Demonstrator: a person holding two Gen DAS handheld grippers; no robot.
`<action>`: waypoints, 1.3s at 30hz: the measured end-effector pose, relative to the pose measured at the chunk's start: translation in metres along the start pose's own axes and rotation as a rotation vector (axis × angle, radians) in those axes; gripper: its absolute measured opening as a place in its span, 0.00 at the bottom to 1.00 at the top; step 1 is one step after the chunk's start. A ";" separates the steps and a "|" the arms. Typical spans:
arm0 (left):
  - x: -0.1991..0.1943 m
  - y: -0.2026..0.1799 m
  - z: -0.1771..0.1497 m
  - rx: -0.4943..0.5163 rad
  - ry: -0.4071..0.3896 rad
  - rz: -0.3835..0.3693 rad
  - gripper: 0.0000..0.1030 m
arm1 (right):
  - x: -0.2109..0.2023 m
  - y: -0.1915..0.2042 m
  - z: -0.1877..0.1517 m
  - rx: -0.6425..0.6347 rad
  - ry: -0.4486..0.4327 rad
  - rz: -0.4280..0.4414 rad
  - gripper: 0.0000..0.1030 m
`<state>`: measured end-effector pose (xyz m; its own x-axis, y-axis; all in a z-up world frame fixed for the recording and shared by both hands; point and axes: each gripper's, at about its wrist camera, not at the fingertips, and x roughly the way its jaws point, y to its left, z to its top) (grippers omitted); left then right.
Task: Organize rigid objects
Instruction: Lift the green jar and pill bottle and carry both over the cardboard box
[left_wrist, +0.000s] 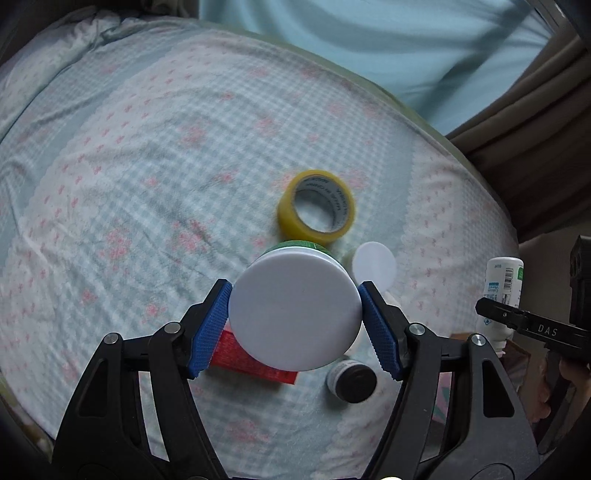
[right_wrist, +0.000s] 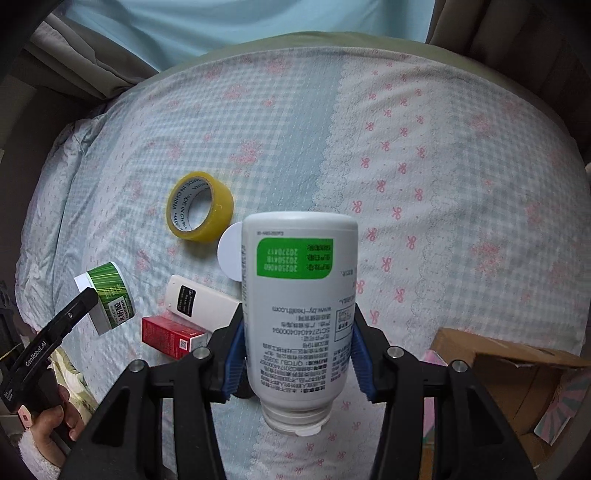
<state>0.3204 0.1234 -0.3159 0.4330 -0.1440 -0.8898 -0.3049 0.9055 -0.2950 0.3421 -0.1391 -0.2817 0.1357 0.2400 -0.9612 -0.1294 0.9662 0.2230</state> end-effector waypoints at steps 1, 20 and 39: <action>-0.009 -0.011 -0.001 0.027 -0.001 -0.012 0.65 | -0.012 -0.003 -0.006 0.011 -0.012 0.003 0.45; -0.093 -0.265 -0.094 0.358 0.053 -0.257 0.65 | -0.177 -0.158 -0.145 0.236 -0.153 -0.082 0.45; 0.064 -0.409 -0.209 0.513 0.281 -0.219 0.65 | -0.091 -0.321 -0.201 0.368 -0.065 -0.065 0.45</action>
<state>0.2955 -0.3394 -0.3247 0.1784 -0.3847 -0.9057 0.2417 0.9093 -0.3386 0.1737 -0.4903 -0.2987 0.1957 0.1714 -0.9656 0.2413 0.9459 0.2168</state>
